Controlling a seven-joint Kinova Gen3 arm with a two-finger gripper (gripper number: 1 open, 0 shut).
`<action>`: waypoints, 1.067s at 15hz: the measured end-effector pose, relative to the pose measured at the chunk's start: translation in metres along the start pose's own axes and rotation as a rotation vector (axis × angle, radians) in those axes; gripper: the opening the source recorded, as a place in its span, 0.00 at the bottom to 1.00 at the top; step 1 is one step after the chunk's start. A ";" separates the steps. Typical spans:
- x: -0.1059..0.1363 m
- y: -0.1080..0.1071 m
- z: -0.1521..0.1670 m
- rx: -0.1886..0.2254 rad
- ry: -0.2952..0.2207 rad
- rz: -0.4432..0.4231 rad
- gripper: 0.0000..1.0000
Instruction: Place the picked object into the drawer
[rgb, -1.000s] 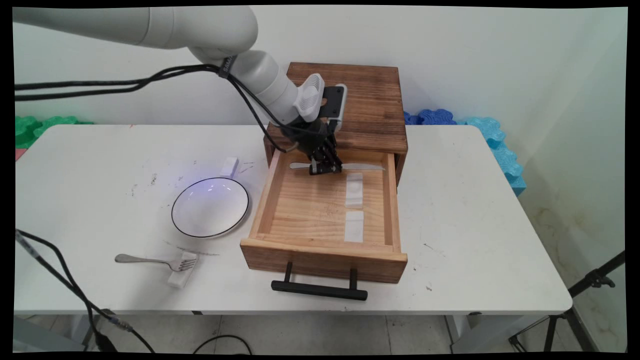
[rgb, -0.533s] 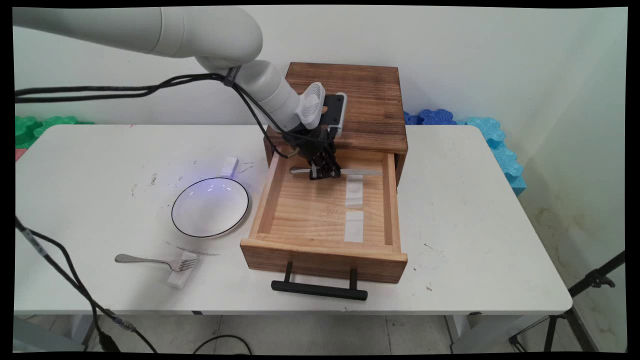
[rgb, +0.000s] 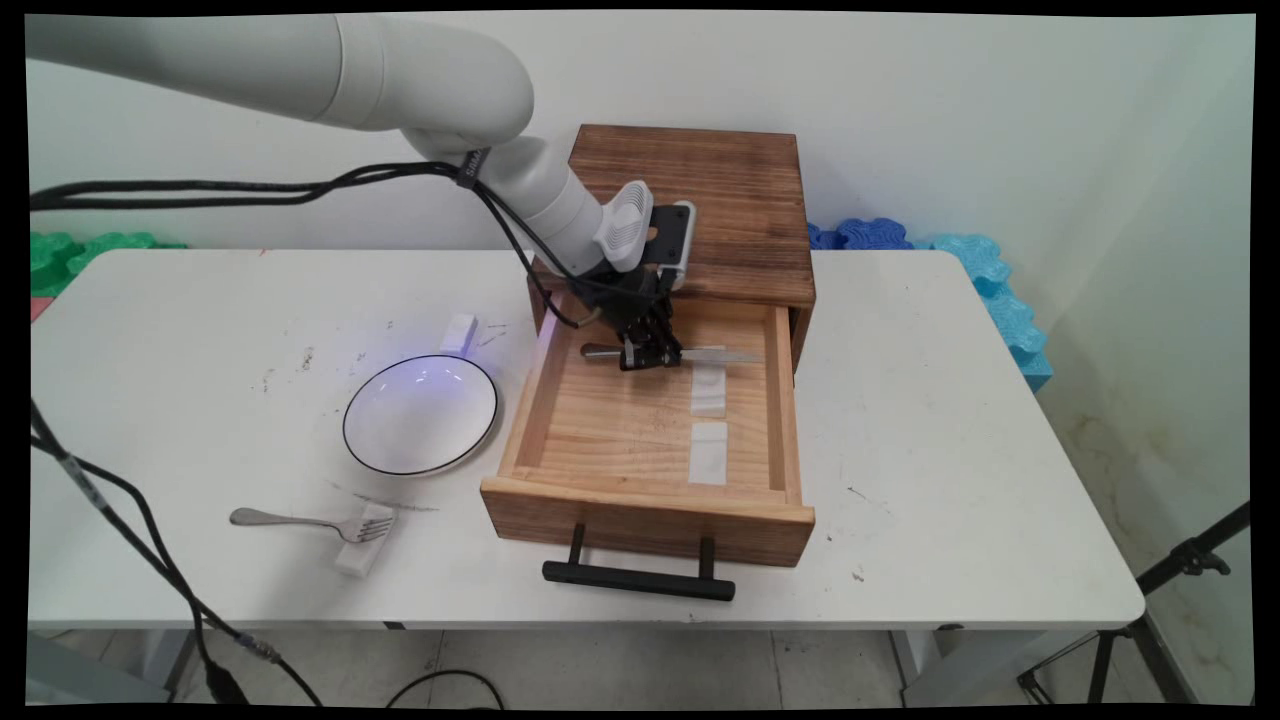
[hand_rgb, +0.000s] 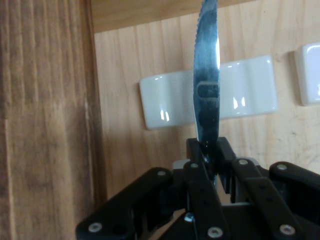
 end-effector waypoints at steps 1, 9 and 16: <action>0.000 0.000 0.001 -0.001 0.000 0.000 0.00; -0.003 0.005 0.010 -0.016 -0.007 0.002 0.00; -0.006 0.009 0.017 -0.026 -0.013 0.004 0.00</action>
